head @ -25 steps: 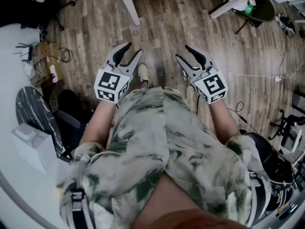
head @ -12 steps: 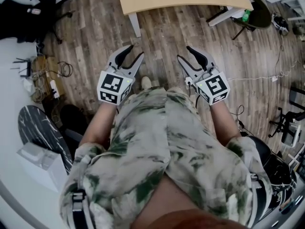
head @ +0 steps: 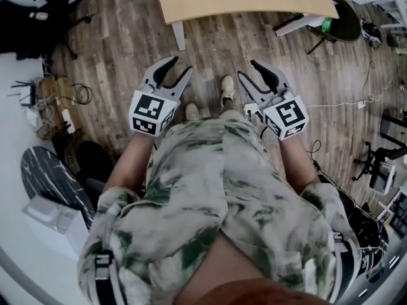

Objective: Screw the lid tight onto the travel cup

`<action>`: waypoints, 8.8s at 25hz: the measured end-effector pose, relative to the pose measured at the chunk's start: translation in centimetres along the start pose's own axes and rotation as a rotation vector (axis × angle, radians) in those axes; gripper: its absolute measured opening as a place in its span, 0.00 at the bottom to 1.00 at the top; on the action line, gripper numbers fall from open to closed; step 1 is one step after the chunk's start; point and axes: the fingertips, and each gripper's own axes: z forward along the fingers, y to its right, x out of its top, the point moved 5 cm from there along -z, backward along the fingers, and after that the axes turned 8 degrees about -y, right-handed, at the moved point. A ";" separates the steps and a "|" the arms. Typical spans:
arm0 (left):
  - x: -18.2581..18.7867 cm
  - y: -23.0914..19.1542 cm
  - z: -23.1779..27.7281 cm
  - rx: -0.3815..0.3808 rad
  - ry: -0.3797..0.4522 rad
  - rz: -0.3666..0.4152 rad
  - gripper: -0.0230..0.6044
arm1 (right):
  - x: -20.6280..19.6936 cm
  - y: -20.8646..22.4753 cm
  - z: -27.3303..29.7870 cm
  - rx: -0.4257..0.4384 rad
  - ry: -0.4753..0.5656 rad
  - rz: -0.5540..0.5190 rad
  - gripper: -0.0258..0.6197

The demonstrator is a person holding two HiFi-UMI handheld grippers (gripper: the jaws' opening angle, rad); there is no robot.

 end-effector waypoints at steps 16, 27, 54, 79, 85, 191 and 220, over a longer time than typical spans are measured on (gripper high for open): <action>6.5 -3.7 10.6 0.124 -0.014 -0.055 0.33 | 3.9 14.2 5.9 0.132 0.036 -0.088 0.34; 11.4 -5.7 18.8 0.217 -0.038 -0.090 0.36 | 6.0 24.2 9.0 0.221 0.044 -0.137 0.35; 12.0 -19.3 33.5 0.236 -0.166 -0.060 0.54 | 8.3 35.7 14.9 0.098 0.002 -0.045 0.45; 8.2 -28.3 42.7 0.100 -0.267 0.035 0.60 | 11.7 35.4 20.9 -0.025 -0.112 0.003 0.48; 7.6 -29.4 44.5 0.056 -0.271 0.071 0.61 | 12.0 35.3 21.7 -0.052 -0.142 0.013 0.47; 30.0 -21.9 29.2 -0.614 -0.216 0.385 0.63 | 31.3 29.5 21.0 0.366 0.193 -0.126 0.46; 28.4 -22.7 30.2 -0.414 -0.207 0.336 0.64 | 30.0 28.2 22.8 0.077 0.192 -0.004 0.41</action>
